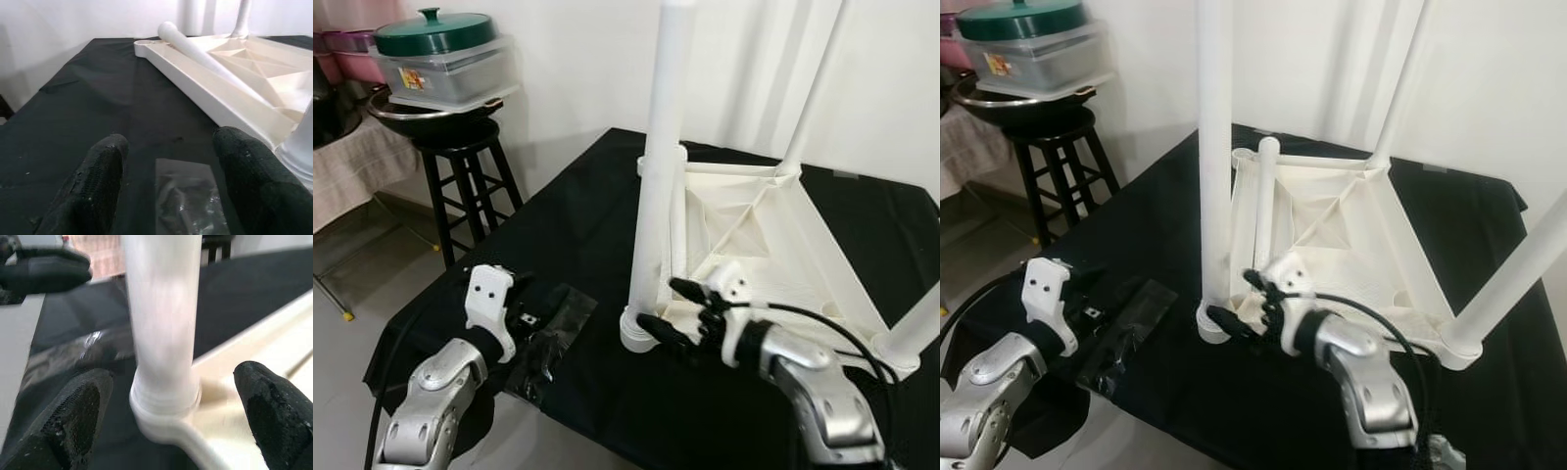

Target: Building children table

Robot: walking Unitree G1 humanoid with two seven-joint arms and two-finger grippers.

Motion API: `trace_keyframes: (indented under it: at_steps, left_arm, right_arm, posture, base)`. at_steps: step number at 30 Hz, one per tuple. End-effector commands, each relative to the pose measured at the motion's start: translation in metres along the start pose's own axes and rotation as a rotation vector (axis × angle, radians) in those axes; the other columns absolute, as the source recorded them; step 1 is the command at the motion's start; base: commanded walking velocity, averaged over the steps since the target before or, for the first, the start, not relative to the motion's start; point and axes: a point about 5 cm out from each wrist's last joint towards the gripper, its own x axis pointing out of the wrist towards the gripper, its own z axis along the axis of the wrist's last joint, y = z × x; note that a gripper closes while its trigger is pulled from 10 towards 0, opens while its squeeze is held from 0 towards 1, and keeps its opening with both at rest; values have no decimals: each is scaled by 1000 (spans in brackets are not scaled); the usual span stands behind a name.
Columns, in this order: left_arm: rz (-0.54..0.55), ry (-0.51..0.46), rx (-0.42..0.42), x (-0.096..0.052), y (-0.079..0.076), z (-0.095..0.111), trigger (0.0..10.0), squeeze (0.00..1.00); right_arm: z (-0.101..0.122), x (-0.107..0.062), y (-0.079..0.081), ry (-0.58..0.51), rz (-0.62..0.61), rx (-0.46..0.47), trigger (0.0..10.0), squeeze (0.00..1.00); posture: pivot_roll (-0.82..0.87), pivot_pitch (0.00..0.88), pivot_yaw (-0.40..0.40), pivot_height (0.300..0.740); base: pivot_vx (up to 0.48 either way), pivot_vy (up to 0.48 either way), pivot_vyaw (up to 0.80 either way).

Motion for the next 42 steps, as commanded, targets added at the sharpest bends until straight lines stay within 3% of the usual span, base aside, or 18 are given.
trace_keyframes:
  at_steps: [1,3,4,6,9,14,19,34,42]
  left_arm:
    - [27,29,2,-3,3,-5,10000,0]
    - [62,39,-15,-9,7,-8,10000,0]
    - [62,39,-15,-9,7,-8,10000,0]
    - [87,39,-43,-11,9,-11,10000,0]
    - [75,49,-37,-11,8,-11,10000,0]
    - [70,46,-29,-10,7,-11,10000,0]
    - [79,20,-14,-11,6,-8,10000,0]
    - [26,23,-2,-8,-1,-8,10000,0]
    - [5,23,38,-8,-3,-7,10000,0]
  right_arm:
    - [4,-7,-2,-17,-11,1,10000,0]
    - [1,-19,-8,-17,-101,3,10000,0]
    - [1,-19,-8,-17,-101,3,10000,0]
    - [2,-23,-20,-28,-226,8,10000,0]
    - [4,-20,-29,-46,-327,26,10000,0]
    - [12,-11,-32,-96,-370,61,10000,0]
    - [18,0,-30,-120,-349,94,10000,0]
    - [27,-11,-52,-127,-423,63,10000,0]
    - [36,-20,-55,-120,-233,-55,10000,0]
  posture:
    - [-72,0,-25,740]
    - [-78,0,-21,740]
    - [-78,0,-21,740]
    - [-81,0,-16,740]
    - [-80,0,-14,740]
    - [-70,0,-15,740]
    - [-66,0,-15,740]
    - [-62,0,-16,740]
    - [-56,0,-19,740]
  base:
    - [0,0,0]
    - [0,0,0]
    - [0,0,0]
    - [0,0,0]
    - [0,476,0]
    - [0,478,-480]
    - [0,190,-800]
    - [0,0,-800]
    - [0,0,-500]
